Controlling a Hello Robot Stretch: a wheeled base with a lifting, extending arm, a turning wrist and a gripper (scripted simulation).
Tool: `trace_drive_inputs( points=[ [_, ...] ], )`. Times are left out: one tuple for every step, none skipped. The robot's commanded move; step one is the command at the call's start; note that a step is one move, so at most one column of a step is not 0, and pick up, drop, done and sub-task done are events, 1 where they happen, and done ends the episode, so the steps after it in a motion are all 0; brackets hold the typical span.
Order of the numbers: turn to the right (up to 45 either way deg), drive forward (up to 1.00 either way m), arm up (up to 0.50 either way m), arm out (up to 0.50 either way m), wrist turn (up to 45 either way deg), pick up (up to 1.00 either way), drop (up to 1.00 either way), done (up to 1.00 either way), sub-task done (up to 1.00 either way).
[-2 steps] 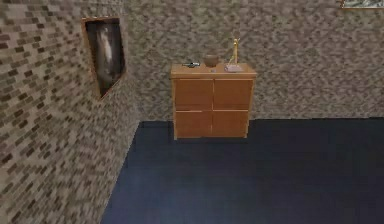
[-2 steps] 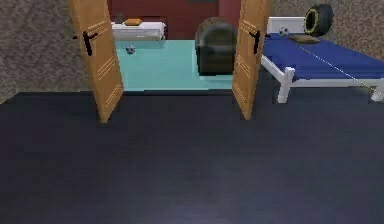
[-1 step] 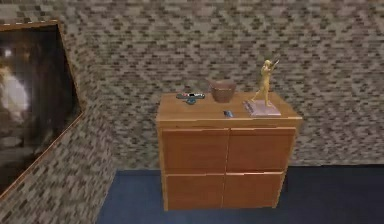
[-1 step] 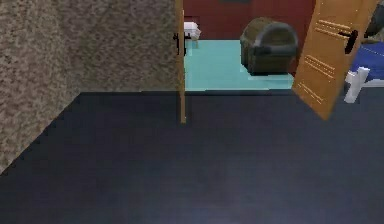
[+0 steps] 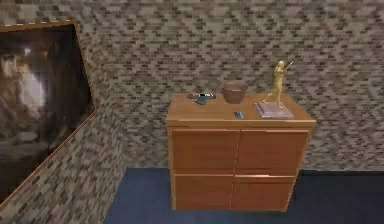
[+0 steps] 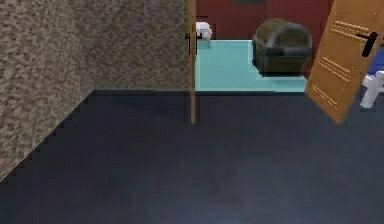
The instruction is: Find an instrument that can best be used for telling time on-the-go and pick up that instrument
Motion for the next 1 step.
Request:
trace_drive_inputs(
  points=[
    [0.0, 0.50, 0.00, 0.00, 0.0, 0.00, 0.00, 0.00, 0.00]
  ],
)
